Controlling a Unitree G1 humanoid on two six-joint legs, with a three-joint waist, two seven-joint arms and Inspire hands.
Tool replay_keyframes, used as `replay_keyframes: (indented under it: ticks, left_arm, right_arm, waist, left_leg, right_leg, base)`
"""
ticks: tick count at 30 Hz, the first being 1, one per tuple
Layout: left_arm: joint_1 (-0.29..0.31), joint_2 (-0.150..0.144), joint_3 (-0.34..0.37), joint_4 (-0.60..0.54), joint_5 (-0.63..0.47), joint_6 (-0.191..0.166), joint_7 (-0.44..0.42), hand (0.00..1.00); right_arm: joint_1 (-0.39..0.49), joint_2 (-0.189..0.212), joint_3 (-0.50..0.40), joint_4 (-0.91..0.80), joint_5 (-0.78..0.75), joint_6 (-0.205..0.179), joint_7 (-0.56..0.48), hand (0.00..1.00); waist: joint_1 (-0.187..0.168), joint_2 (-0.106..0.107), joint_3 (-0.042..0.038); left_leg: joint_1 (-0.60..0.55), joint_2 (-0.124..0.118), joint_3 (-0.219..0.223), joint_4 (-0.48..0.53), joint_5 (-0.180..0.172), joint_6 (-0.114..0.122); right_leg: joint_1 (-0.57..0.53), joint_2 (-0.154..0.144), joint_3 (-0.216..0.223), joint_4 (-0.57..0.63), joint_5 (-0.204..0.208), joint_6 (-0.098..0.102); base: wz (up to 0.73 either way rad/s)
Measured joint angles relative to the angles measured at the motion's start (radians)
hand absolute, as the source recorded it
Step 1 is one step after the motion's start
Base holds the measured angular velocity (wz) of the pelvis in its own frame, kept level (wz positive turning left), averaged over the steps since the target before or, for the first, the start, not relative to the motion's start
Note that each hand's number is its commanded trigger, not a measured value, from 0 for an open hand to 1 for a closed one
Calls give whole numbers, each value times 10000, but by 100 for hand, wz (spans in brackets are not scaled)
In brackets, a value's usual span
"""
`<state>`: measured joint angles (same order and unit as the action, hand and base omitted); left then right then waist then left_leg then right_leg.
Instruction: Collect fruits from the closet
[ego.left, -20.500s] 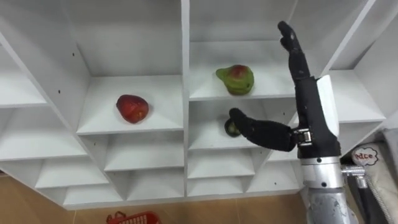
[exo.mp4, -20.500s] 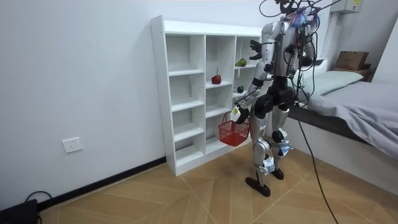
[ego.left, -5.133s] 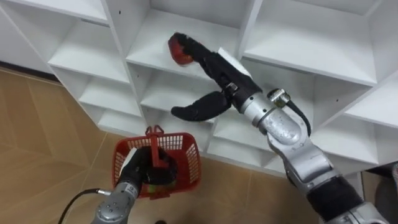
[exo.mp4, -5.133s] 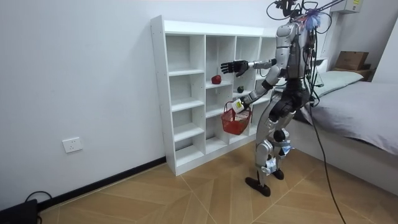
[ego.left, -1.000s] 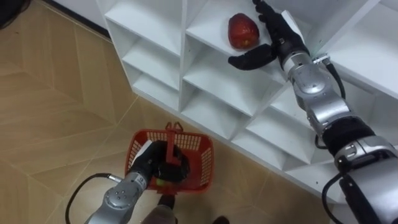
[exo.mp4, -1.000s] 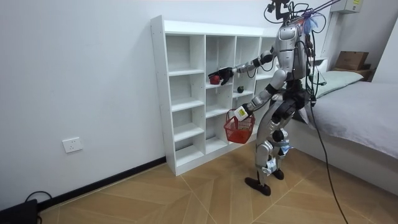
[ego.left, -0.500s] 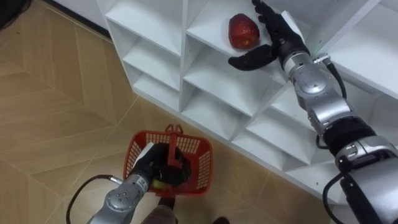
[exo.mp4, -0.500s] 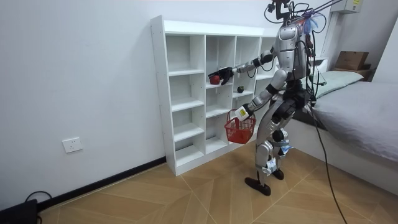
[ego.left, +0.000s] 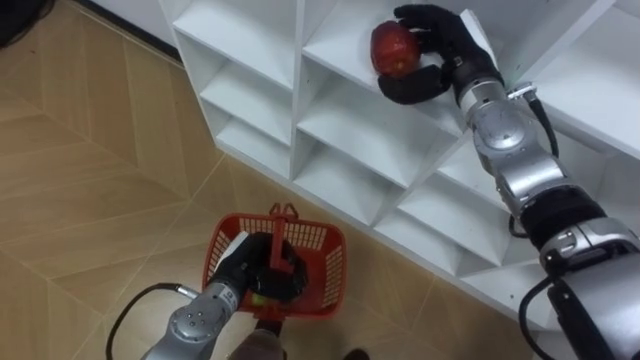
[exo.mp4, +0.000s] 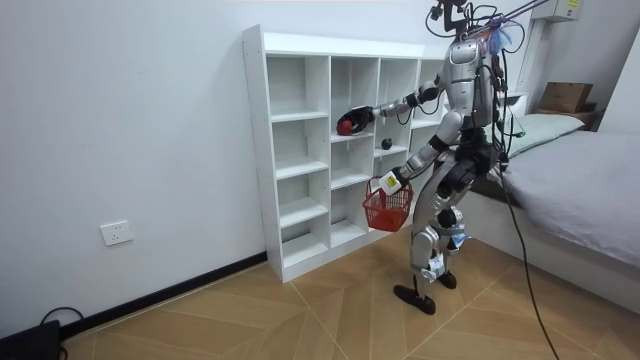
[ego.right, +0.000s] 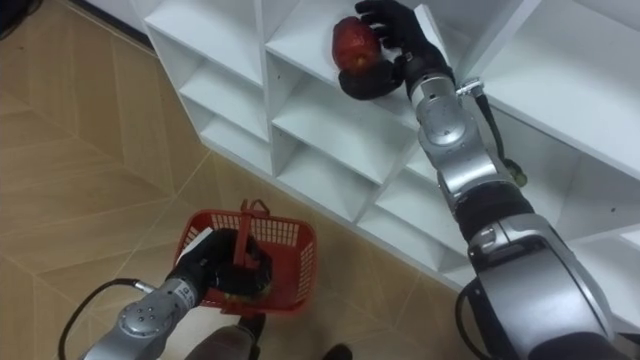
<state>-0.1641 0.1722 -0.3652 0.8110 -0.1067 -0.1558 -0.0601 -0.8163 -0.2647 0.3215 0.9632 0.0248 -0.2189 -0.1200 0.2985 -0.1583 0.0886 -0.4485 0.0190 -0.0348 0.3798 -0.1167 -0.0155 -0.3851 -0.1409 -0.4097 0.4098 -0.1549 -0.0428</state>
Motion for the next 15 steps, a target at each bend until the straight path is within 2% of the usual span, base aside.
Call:
replay_keyframes:
  ticks: [15]
  left_arm:
    - [3,-16,3,0,0,28,-8,100]
  right_arm:
    - [8,25,71,2,98,15,-83,100]
  waist:
    - [25,1,0]
  left_leg:
    - [-28,16,-9,8,-1,-3]
  right_leg:
    - [-4,20,-24,-102,8,-12]
  base:
    - [0]
